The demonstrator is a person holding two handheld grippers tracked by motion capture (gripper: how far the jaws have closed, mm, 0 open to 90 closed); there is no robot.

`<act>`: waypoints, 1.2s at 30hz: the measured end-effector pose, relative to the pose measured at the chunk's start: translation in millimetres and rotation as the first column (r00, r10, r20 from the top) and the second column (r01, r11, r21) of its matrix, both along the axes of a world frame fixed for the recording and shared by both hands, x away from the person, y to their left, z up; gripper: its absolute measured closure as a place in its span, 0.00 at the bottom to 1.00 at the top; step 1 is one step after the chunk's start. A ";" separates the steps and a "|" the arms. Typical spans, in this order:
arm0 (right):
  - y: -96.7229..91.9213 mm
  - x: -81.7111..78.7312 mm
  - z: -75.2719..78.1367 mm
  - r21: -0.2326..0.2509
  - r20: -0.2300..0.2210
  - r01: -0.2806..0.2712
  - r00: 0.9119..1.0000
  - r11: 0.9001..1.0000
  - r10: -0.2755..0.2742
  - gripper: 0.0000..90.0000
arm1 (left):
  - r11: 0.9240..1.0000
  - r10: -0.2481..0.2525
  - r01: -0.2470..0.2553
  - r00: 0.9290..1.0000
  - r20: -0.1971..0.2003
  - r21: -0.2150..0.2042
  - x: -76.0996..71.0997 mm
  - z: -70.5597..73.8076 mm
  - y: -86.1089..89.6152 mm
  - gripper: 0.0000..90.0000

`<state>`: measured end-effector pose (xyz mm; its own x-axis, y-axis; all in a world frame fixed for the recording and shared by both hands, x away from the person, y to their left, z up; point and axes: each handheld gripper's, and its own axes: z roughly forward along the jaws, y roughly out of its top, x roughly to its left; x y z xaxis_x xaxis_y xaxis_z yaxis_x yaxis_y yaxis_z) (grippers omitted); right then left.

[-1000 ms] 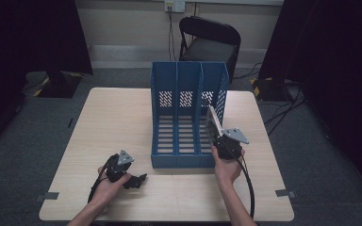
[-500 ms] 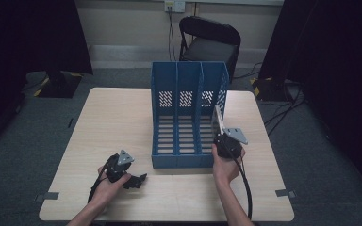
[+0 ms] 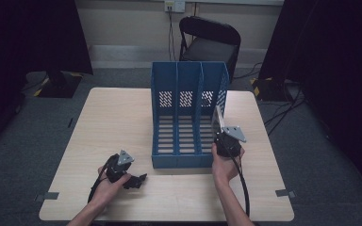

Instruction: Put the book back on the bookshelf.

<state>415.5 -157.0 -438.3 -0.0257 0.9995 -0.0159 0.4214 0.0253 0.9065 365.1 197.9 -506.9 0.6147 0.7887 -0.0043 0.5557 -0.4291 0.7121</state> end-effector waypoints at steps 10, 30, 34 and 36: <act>-3.2 1.9 0.4 0.009 -0.013 -0.007 1.000 1.000 0.008 0.77 | 1.000 0.000 0.000 1.000 0.001 0.002 -0.2 0.0 0.0 0.00; -9.4 3.9 2.3 0.037 -0.013 -0.068 0.998 0.997 0.069 0.59 | 1.000 0.000 0.000 1.000 0.001 0.002 -0.2 0.1 0.0 0.00; -9.7 4.8 2.1 0.029 -0.014 -0.091 0.996 0.995 0.092 0.53 | 1.000 0.000 0.000 1.000 0.001 0.003 -0.2 0.1 0.1 0.00; -10.4 6.5 1.0 0.035 -0.022 -0.106 0.994 0.994 0.107 0.50 | 1.000 0.000 0.000 1.000 0.001 0.003 -0.2 0.1 0.0 0.00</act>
